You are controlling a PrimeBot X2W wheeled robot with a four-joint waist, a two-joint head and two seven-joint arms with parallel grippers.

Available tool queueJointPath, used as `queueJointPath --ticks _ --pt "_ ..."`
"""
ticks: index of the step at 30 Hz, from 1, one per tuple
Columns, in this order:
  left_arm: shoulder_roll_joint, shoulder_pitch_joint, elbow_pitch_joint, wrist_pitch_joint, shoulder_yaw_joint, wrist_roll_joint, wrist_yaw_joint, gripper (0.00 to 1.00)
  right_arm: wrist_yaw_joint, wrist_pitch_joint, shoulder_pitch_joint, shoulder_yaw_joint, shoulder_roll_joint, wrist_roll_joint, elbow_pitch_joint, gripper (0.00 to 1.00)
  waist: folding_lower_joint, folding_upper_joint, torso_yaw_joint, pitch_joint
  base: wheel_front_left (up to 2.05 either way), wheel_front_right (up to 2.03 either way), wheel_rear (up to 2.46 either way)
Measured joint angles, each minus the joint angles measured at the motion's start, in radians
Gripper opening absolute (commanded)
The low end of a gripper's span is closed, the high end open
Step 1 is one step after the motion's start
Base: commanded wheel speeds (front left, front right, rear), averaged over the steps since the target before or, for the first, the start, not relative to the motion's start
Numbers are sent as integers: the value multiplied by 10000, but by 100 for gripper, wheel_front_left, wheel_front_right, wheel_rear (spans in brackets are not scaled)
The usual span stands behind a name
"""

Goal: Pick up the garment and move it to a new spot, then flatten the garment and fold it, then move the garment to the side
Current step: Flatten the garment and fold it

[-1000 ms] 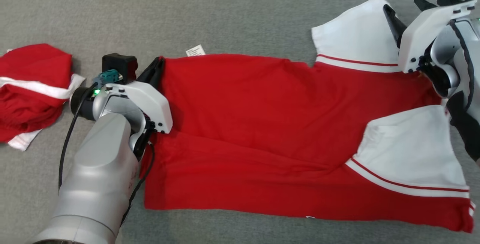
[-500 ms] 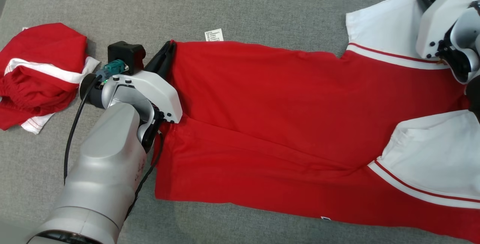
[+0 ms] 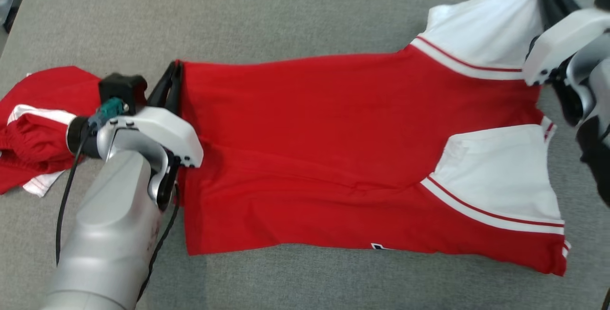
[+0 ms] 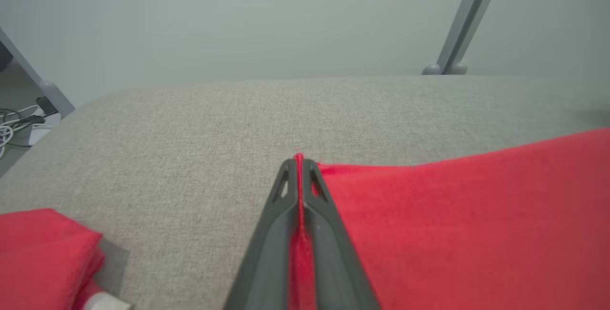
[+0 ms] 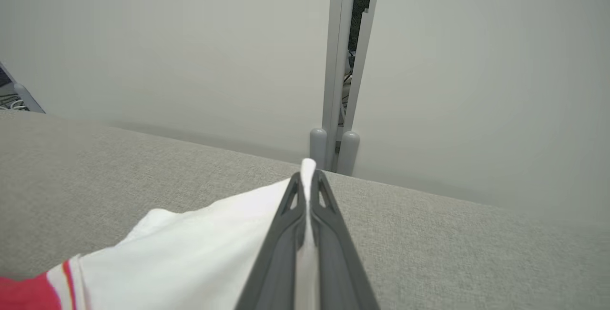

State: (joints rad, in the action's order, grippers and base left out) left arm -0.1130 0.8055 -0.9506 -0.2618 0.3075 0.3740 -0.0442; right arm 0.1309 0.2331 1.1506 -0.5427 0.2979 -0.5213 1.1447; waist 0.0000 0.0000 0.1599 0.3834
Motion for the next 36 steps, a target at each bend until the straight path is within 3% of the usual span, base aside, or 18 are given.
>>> queueJointPath --ticks 21,35,36 --pt "-640 -3627 688 -13 -1085 33 -295 0 0 286 -5906 274 -433 -1417 -3843 0 0 1 -1492 -2170 0 0 0" --pt "-468 -5506 1547 -15 -1482 -332 -336 0 0 286 -7716 966 -802 -1208 -3808 0 0 0 -1705 -2948 0 0 0" --pt "-426 -5604 1645 -13 -1565 -347 -311 22 0 286 -7752 1034 -821 -1152 -3756 0 0 0 -1698 -2968 0 0 0"
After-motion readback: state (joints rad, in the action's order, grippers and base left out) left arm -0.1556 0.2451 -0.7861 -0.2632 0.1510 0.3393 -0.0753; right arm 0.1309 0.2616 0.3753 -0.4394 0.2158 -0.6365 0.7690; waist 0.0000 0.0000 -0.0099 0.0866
